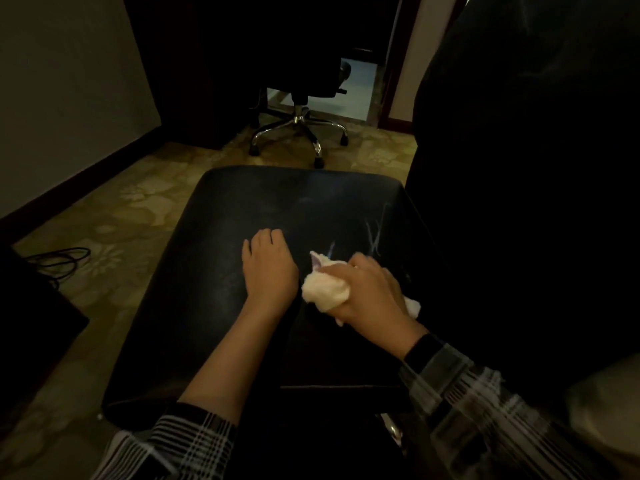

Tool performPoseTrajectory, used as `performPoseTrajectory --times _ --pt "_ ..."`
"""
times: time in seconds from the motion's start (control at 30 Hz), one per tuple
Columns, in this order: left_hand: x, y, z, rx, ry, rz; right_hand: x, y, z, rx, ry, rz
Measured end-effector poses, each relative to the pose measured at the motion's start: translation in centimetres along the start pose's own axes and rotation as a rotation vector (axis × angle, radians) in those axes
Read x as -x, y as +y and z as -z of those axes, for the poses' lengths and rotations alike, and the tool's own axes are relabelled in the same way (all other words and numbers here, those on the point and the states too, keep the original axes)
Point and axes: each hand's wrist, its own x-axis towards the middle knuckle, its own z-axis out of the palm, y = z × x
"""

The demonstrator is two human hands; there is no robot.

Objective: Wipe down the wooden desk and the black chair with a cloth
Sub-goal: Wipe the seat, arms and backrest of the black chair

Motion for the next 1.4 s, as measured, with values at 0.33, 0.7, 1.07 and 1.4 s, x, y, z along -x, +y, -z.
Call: performPoseTrajectory --times 0.33,0.7,1.07,1.4 --pt "0.1 0.1 0.4 -0.047 -0.007 -0.025 -4.2 -0.5 -1.0 0.138 -0.036 -0.077" --pt "-0.4 -0.3 1.1 0.256 0.064 0.124 -10.9 0.2 -1.3 0.173 -0.092 -0.211" --pt "-0.7 0.0 1.5 0.336 0.089 0.174 -6.6 0.7 -1.4 0.108 0.081 -0.234" --pt "-0.4 0.1 1.7 0.337 0.061 0.195 -2.6 0.0 -1.0 0.142 0.046 -0.142"
